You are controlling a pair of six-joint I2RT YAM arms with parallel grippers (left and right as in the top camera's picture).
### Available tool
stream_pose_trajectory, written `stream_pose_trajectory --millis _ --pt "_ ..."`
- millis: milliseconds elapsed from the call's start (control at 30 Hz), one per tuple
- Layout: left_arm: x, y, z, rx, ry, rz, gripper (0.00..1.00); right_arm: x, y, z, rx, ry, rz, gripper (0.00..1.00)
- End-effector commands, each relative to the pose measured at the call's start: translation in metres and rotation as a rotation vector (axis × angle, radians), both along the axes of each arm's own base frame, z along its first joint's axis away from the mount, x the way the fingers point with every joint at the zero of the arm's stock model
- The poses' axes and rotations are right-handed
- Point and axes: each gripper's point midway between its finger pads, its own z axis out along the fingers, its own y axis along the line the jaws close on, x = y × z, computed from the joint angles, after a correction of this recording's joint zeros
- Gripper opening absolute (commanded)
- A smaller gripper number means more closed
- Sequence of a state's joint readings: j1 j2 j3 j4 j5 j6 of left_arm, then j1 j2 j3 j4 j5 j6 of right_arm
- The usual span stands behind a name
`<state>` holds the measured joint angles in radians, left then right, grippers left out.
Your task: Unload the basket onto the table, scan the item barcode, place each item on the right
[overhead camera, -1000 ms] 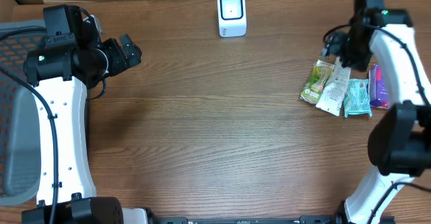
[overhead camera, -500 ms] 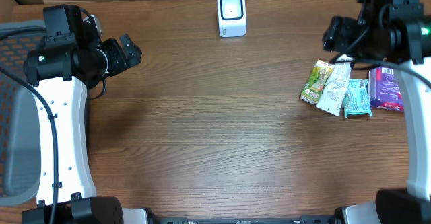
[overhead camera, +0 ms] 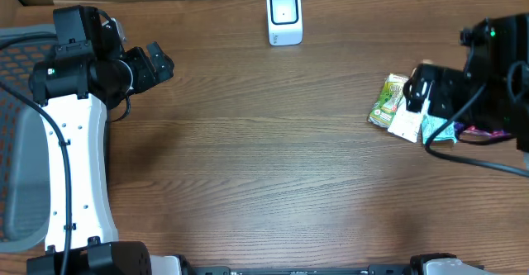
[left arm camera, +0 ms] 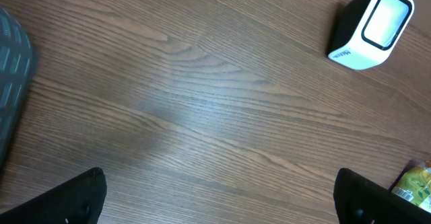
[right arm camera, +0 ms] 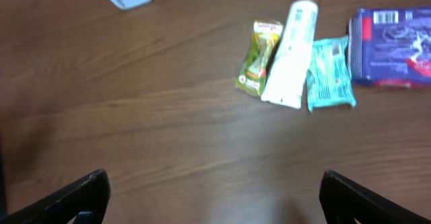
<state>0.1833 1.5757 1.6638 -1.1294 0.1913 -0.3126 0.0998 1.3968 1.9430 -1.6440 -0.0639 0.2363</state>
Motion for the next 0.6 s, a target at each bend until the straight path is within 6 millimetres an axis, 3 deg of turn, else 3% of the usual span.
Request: stream_pose_trajectory --millis 0,333,567 --pt "0.003 -0.003 0.001 -0.012 -0.004 -0.002 0.99 0.003 0.001 0.003 0.001 -0.010 0.005 1.00" --pt "0.003 -0.003 0.001 -0.012 -0.004 -0.002 1.00 0.001 0.011 0.003 0.050 -0.004 0.033 1.00" --pt "0.003 -0.003 0.001 -0.012 -0.004 -0.002 1.00 -0.001 -0.004 0.006 -0.027 -0.026 -0.010 1.00"
